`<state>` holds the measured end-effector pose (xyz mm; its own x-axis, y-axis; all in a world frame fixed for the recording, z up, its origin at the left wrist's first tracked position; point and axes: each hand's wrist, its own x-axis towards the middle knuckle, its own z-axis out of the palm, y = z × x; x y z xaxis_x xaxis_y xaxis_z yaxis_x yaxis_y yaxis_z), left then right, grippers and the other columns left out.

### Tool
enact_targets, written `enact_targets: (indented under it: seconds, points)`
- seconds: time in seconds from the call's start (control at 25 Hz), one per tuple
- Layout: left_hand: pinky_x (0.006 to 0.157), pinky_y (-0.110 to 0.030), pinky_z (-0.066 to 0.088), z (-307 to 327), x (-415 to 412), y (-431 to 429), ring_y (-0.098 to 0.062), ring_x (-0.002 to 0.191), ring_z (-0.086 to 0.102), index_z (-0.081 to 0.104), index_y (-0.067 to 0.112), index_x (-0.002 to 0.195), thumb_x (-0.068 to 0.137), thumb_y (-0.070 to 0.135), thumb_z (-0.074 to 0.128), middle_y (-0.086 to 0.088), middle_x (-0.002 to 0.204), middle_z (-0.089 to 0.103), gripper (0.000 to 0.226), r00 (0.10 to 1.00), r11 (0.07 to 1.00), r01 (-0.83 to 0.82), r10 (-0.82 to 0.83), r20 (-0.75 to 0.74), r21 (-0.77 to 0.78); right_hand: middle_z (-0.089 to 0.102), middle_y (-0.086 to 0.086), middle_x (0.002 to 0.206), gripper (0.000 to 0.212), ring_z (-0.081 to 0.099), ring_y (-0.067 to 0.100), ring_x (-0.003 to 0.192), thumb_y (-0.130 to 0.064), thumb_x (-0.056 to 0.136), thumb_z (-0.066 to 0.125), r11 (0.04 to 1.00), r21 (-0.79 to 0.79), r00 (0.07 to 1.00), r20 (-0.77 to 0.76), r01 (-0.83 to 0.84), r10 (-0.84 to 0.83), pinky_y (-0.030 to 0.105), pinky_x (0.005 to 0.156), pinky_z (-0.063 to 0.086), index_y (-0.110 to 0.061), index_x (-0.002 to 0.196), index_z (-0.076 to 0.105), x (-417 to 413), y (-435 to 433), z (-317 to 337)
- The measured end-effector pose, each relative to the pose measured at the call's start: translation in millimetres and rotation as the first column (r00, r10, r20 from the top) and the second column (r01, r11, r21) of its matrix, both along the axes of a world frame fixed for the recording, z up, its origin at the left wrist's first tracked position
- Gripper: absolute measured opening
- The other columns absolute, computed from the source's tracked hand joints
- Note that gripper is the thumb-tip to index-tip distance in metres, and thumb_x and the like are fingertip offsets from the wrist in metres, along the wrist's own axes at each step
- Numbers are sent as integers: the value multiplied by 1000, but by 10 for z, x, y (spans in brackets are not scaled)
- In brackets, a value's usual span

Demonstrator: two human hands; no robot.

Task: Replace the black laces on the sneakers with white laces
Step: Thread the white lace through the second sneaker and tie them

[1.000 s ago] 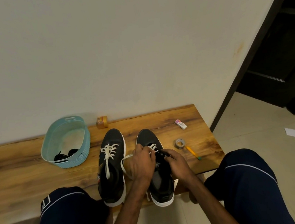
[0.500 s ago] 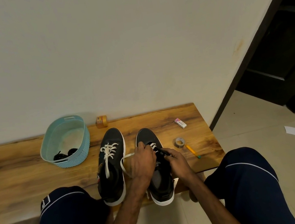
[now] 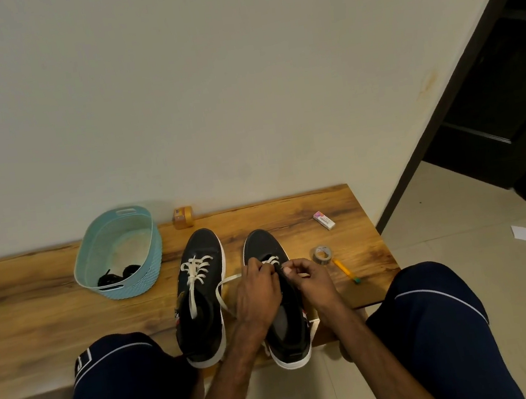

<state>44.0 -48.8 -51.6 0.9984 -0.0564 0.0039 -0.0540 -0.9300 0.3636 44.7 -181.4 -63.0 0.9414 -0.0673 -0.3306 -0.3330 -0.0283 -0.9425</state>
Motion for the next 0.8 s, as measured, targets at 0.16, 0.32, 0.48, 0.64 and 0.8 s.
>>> enact_targets:
  seconds: [0.16,0.32,0.48,0.64,0.8]
  points:
    - [92,-30,44,-56,-92,133,-15,114,47,55,25,125,98,43,48,3,123,47,33,999,999,4,-2,52,-40,70,1,90,8,67,23,96,-6,91,66,983,-186,999,31,-3,9,41,88,56,-13,90,70,104,115,14]
    - [98,-34,40,-115,-237,239,-17,118,42,43,23,128,87,63,54,1,130,42,59,980,988,-152,152,131,-16,70,6,94,13,67,23,96,-6,101,49,986,48,982,99,160,-164,45,89,55,-12,94,58,18,120,239]
    - [104,-41,39,-156,-292,191,-24,125,43,44,17,133,84,68,55,-7,138,43,72,966,974,-213,198,164,76,65,4,76,6,61,15,65,-19,100,52,767,635,900,273,97,-340,29,64,55,-15,102,56,-37,-202,926]
    - [105,-40,40,-138,-314,115,-26,128,43,40,14,139,84,67,57,-11,144,41,79,965,966,-231,213,151,117,60,0,74,8,48,5,53,-24,100,54,943,326,847,480,69,-228,16,46,39,-19,100,61,-46,-689,1226]
    - [90,-29,47,-63,-397,128,-18,111,46,40,14,132,82,66,60,-5,126,44,75,954,960,-279,280,109,-23,66,-2,116,25,61,5,94,-34,103,49,656,-754,933,222,-19,283,29,78,52,-24,119,66,52,-371,725]
